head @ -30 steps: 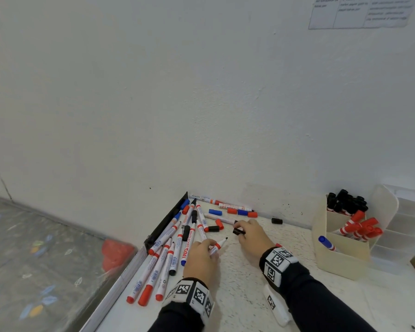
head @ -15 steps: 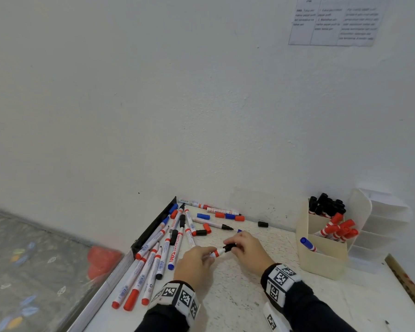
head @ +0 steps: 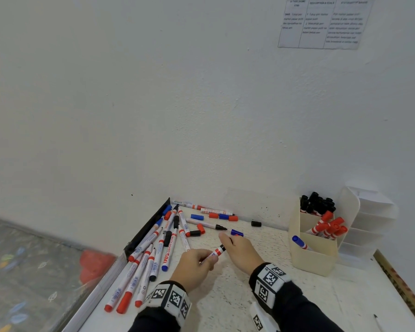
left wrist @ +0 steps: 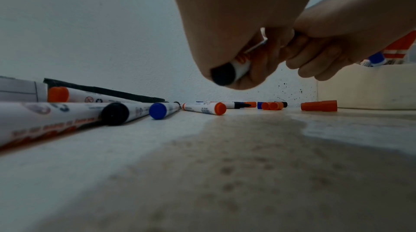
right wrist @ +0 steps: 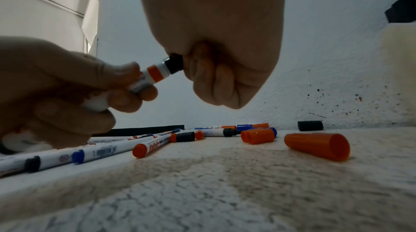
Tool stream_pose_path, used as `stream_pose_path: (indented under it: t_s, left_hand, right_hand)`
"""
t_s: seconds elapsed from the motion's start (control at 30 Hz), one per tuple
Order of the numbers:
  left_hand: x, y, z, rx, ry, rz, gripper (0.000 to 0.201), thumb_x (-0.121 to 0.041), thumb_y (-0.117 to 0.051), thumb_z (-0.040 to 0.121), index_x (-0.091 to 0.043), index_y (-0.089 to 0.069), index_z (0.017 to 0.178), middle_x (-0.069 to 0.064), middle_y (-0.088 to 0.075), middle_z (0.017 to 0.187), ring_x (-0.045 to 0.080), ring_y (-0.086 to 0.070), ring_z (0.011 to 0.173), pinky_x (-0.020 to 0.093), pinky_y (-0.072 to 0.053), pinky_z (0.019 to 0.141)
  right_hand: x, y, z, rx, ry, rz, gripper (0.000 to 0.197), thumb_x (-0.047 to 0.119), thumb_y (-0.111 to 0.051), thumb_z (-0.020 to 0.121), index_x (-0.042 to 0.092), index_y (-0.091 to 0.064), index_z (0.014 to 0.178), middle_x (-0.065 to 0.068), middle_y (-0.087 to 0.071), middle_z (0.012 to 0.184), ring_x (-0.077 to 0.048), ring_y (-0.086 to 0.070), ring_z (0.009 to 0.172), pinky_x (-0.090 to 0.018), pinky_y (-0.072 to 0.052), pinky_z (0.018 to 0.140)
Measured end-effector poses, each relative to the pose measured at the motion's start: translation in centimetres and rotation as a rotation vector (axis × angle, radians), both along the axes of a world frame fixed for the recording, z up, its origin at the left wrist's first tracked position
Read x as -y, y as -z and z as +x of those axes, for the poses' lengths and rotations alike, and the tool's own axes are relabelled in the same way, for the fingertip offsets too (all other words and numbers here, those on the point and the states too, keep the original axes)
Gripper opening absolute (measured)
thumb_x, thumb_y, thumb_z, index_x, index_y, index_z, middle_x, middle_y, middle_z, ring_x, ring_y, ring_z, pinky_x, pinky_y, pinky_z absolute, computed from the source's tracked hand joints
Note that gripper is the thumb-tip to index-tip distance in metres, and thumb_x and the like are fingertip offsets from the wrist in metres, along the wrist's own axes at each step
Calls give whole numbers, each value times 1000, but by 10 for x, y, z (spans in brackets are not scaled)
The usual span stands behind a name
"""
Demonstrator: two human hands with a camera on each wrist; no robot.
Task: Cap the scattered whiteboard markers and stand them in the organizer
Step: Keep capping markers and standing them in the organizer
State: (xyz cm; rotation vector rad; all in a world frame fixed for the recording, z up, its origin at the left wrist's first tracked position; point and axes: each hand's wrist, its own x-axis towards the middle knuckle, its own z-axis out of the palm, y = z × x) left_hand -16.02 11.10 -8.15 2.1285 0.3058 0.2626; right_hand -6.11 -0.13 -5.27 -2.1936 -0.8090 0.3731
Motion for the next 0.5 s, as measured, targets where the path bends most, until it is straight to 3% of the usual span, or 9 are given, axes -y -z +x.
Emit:
stream_pose_path:
  t_s: [0.17,0.27,0.37,0.47,0.5]
  left_hand:
    - [5,-11,-4,-98,99,-512,30,-32,-46,96,-13,-62,79,-5,-46,55,5,-30,35,19,-25,36]
    - [6,-13,-4,-84,94,-547,31,-33,-47,95,-12,-62,79,-5,-46,53,5,-31,36,18,-26,36]
    - [8,-12,-2,-4,35,-411,26,-34,-46,94,-18,-66,86,-6,-58,69,6,-50,57,16,-38,55]
    - [5,-6,-1,42,-109,-198,25,-34,-34,99,-29,-58,98,-6,-58,109,2,-52,96,15,-39,79]
    - [1,-3,0,8,-154,-73,29,-33,-31,100,-28,-58,107,-3,-53,126,6,-49,110,20,-40,91]
  right_hand:
    - [9,-5,-5,9,-121,131,37,31,-34,99,21,-41,64,4,-34,60,-9,-31,55,-25,-28,56]
    - [13,-9,-1,33,-192,88,33,33,-35,99,23,-42,69,6,-36,62,-8,-33,56,-24,-29,58]
    - [16,-17,3,10,-203,50,28,37,-39,97,25,-46,73,7,-42,63,-7,-38,54,-20,-33,56]
    - [25,-34,9,14,-128,120,20,36,-45,95,22,-54,84,4,-60,74,-15,-54,60,-19,-42,58]
    - [30,-41,13,21,-82,177,17,34,-47,94,21,-56,88,3,-64,79,-18,-58,63,-22,-45,59]
